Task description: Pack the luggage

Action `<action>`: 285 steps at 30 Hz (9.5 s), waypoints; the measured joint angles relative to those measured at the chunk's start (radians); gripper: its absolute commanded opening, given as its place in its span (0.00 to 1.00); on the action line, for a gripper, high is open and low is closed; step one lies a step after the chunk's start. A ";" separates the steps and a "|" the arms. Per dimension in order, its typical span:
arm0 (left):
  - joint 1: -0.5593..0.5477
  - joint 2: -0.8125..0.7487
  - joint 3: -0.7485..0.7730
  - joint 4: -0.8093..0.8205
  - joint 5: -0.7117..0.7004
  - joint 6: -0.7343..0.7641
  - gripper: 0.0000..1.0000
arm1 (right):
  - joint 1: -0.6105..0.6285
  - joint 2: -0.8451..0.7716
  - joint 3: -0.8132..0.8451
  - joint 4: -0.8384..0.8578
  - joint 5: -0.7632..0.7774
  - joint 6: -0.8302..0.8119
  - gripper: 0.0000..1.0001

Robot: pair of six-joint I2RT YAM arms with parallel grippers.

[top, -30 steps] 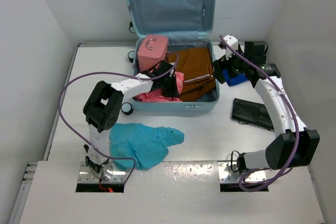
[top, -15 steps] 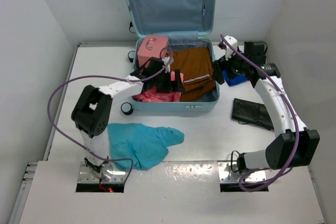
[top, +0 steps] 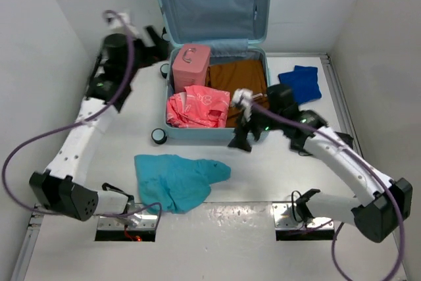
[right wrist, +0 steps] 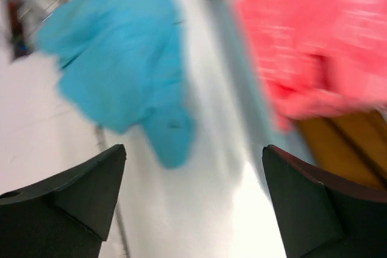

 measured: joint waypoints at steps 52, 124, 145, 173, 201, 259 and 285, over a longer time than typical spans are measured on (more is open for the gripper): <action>0.474 -0.191 -0.359 -0.098 0.126 0.002 0.99 | 0.211 0.169 0.224 0.188 0.367 -0.079 0.00; 0.328 0.079 -0.233 -0.027 -0.048 0.098 0.99 | -0.705 1.349 1.145 -0.210 0.485 0.084 0.15; 0.326 0.077 -0.233 -0.018 -0.011 0.077 0.99 | -0.399 0.575 1.068 0.000 0.180 0.341 0.00; 0.345 0.038 -0.231 -0.016 0.036 0.078 0.99 | -0.346 0.842 0.968 -0.285 0.184 0.370 0.90; 0.345 -0.008 -0.231 -0.020 0.226 0.188 0.99 | -1.151 0.094 -0.322 -0.317 0.138 -1.213 1.00; 0.370 0.055 -0.217 -0.032 0.187 0.193 0.99 | -0.307 0.365 0.279 0.481 0.288 -0.290 0.00; 0.479 0.089 -0.175 -0.032 0.280 0.172 0.99 | -0.174 0.809 0.356 0.663 0.460 -0.318 0.73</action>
